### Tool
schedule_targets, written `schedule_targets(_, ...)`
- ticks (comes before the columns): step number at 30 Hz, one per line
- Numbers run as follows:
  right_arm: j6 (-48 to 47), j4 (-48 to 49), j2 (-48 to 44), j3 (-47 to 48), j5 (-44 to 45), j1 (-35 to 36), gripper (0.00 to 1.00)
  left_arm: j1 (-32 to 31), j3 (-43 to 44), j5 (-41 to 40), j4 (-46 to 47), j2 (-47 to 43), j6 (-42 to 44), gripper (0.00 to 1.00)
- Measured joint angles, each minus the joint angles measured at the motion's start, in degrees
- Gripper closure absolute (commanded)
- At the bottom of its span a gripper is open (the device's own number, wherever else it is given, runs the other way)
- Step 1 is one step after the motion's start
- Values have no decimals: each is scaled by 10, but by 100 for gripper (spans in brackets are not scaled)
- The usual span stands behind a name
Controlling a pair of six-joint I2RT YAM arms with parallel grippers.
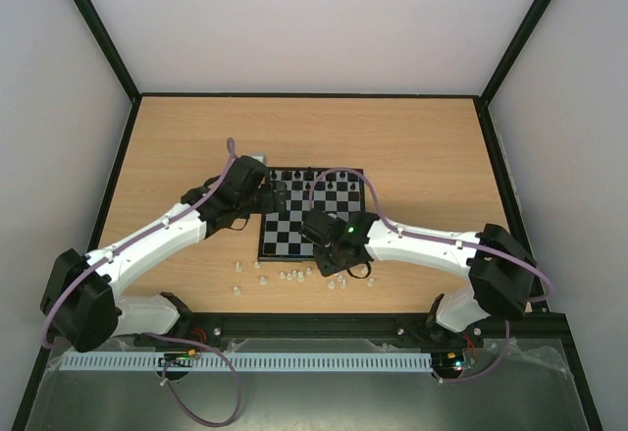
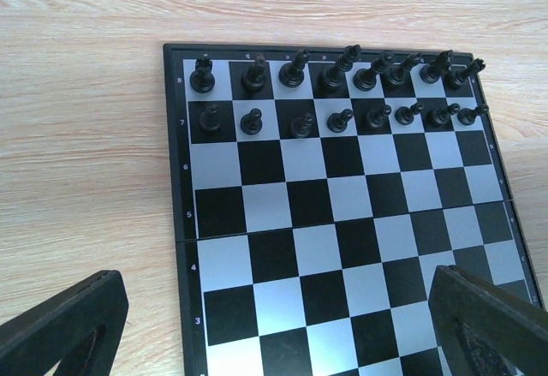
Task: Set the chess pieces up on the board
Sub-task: Pick up the chess piece at the center of the board.
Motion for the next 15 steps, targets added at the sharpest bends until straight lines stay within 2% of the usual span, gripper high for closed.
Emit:
schedule_targets(6, 32, -13, 13, -12, 17, 11, 61, -2, -3, 5, 12, 0, 0, 1)
schedule_targets(15, 41, -17, 28, -19, 23, 12, 70, -2, -7, 7, 17, 1, 0, 1)
